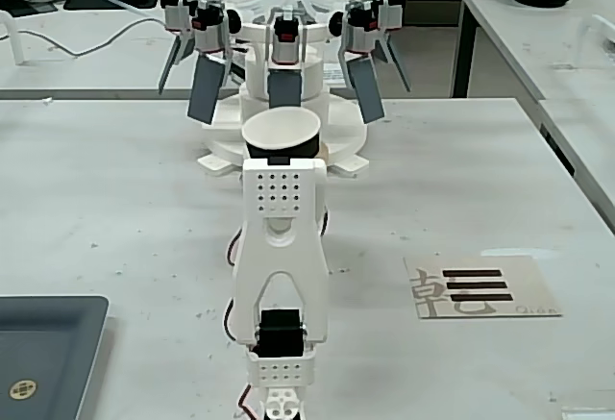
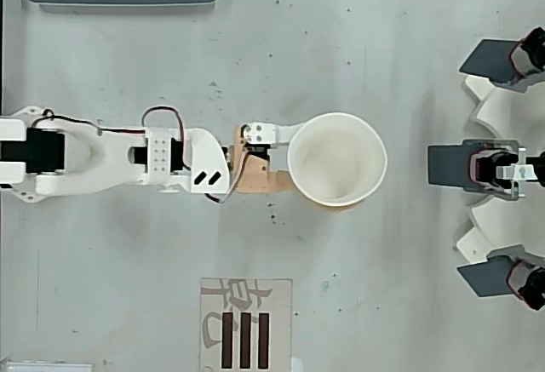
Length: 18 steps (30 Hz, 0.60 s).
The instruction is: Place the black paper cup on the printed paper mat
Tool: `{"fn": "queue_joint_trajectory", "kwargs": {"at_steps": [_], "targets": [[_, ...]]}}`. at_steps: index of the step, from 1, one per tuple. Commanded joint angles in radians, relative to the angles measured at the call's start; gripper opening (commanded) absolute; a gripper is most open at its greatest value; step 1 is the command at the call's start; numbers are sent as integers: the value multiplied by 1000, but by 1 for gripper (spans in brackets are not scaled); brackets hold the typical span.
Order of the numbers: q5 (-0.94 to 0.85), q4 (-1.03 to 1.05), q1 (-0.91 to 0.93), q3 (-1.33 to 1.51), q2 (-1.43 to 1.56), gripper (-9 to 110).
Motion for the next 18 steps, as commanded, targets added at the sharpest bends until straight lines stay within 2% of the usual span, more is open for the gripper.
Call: {"fn": "queue_joint_trajectory", "kwargs": {"at_steps": [1, 18], "targets": [[20, -31, -5, 17, 106, 8], [32, -26, -2, 397, 457, 8]]}}
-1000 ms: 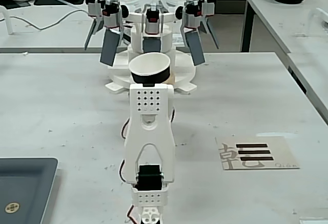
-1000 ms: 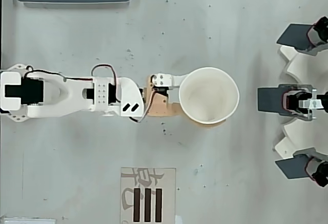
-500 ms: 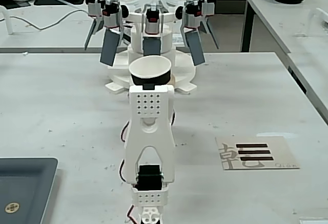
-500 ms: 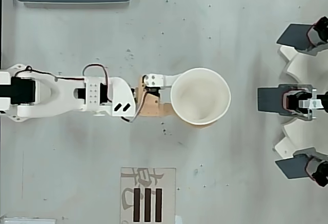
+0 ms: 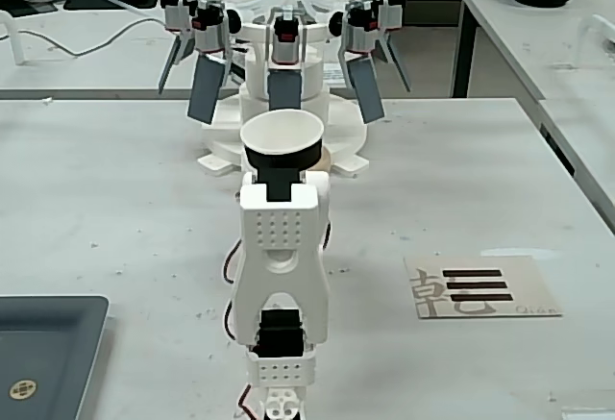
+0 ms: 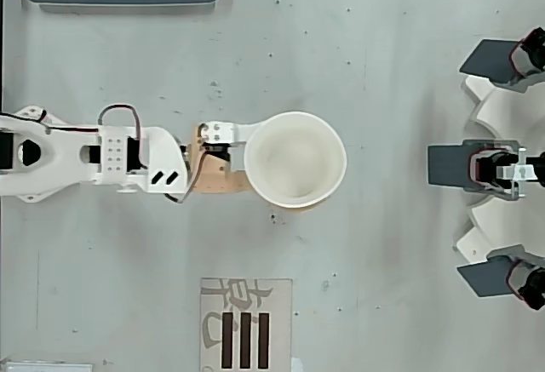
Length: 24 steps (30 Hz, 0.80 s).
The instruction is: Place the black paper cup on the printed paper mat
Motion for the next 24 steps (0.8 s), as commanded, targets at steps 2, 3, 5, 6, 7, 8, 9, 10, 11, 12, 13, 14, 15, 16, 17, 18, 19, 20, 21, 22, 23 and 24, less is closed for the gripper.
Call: {"fn": "queue_joint_trajectory", "kwargs": {"at_steps": [2, 3, 5, 6, 7, 8, 9, 10, 11, 12, 13, 14, 15, 16, 17, 18, 19, 20, 21, 22, 23, 24], "targets": [[9, -26, -2, 71, 130, 7], [9, -26, -2, 94, 150, 7], [11, -28, 0, 137, 187, 7], [11, -28, 2, 155, 202, 7], [11, -28, 5, 172, 216, 7], [12, -29, 6, 187, 229, 7], [14, -31, 9, 202, 241, 7], [15, -34, 14, 216, 252, 7], [18, -37, 18, 230, 261, 7], [18, -41, 25, 242, 270, 7], [21, -44, 31, 256, 281, 7], [28, -46, 35, 270, 290, 7], [29, -48, 41, 282, 299, 7], [31, -49, 46, 295, 308, 7], [31, -49, 49, 305, 314, 7], [31, -51, 52, 313, 319, 7], [31, -51, 55, 318, 324, 7], [31, -52, 58, 319, 328, 7], [31, -55, 64, 321, 333, 7], [31, -57, 74, 324, 339, 7], [31, -57, 84, 330, 348, 8], [31, -57, 97, 339, 357, 8]]}}
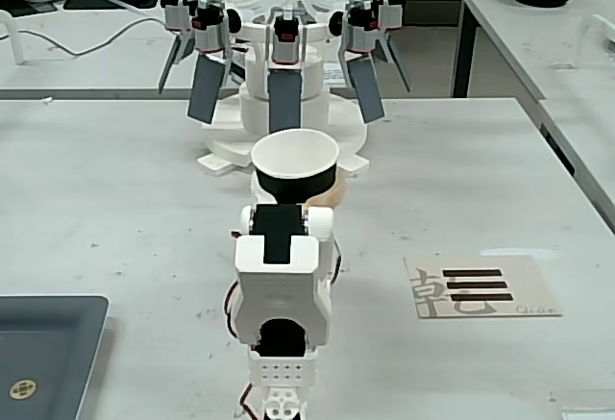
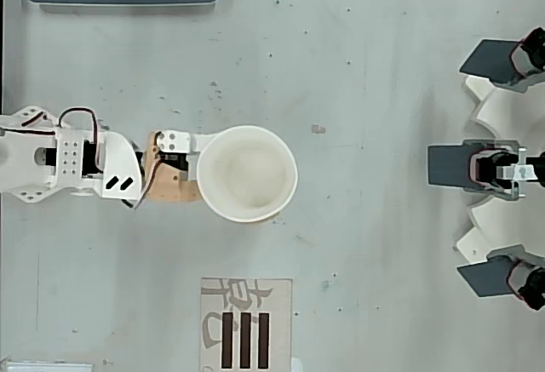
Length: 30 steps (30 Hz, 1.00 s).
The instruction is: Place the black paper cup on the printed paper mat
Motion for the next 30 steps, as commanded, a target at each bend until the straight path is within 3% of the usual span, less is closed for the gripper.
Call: {"fn": "queue_joint_trajectory", "kwargs": {"at_steps": [1, 19, 30], "targets": [[6, -29, 38, 20, 55, 8], [-2, -43, 305, 46, 72, 8], [-2, -132, 434, -52, -86, 8]]}}
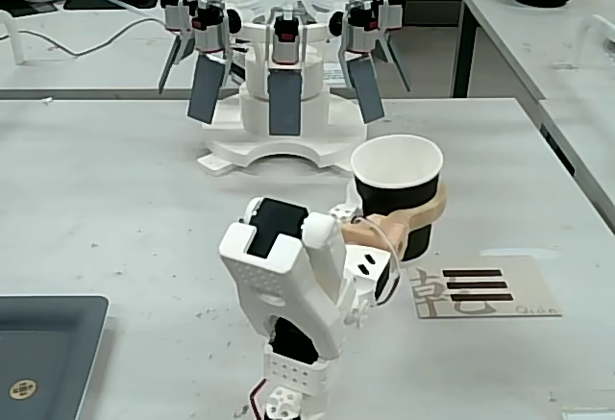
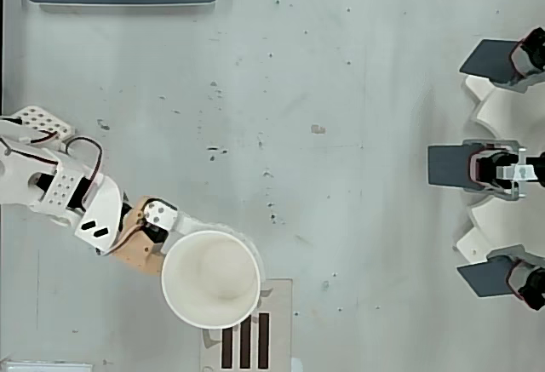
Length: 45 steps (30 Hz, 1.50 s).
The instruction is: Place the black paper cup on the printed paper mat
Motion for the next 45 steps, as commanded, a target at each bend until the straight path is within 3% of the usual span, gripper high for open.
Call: {"fn": "queue_joint_trajectory", "kwargs": {"at_steps": [1, 23, 45], "targets": [[-3, -44, 25, -58, -44, 8], [15, -80, 173, -439, -449, 8], [58, -135, 241, -638, -730, 7]]}}
